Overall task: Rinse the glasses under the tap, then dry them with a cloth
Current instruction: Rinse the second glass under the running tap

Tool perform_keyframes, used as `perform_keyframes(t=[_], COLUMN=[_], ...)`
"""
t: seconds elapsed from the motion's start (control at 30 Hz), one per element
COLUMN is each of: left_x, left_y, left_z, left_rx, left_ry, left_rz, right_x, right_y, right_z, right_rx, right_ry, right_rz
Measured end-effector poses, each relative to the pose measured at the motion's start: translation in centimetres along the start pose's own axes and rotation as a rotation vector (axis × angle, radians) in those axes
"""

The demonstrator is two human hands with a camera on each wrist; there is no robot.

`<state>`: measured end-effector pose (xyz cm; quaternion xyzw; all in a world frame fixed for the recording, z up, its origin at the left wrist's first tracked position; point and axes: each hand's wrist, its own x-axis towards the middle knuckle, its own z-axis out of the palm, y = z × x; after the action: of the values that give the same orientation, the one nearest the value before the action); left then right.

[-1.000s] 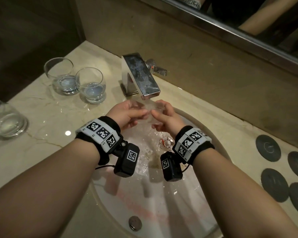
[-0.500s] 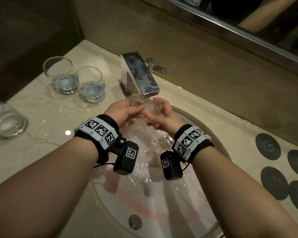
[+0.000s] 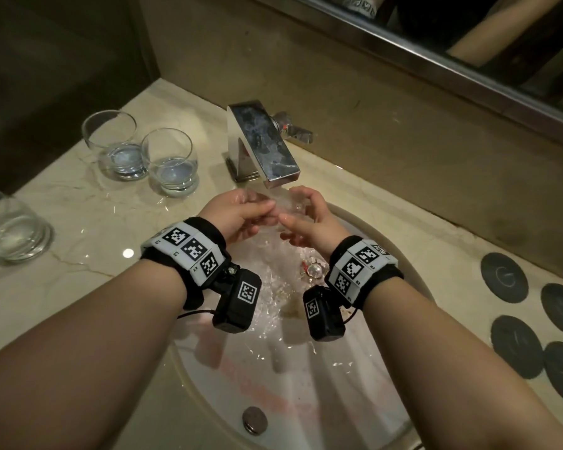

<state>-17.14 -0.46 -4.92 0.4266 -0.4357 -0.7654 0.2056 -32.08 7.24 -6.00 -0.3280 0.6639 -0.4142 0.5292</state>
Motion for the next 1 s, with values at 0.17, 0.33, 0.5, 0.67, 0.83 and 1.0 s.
perform_keyframes(t=[0.17, 0.33, 0.5, 0.67, 0.83, 1.0], left_x=[-0.1, -0.1, -0.1, 0.1, 0.2, 0.0], left_y=[0.1, 0.1, 0.0, -0.4, -0.1, 0.1], left_z=[-0.1, -0.1, -0.1, 0.4, 0.4, -0.1], left_rx=[0.012, 0.052, 0.017, -0.049, -0.067, -0.039], left_ry=[-0.008, -0.018, -0.003, 0.027, 0.023, 0.024], left_rz=[-0.013, -0.002, -0.007, -0.012, -0.003, -0.013], right_x=[0.6, 1.3, 0.7, 0.4, 0.2, 0.2], right_y=[-0.1, -0.3, 0.3, 0.0, -0.2, -0.3], right_z=[0.4, 0.7, 0.2, -0.2, -0.1, 0.1], right_rx=[-0.049, -0.122, 0.067, 0.054, 0.052, -0.014], right_ry=[0.077, 0.023, -0.032, -0.037, 0.000, 0.003], right_rz=[0.085, 0.153, 0.024, -0.024, -0.043, -0.029])
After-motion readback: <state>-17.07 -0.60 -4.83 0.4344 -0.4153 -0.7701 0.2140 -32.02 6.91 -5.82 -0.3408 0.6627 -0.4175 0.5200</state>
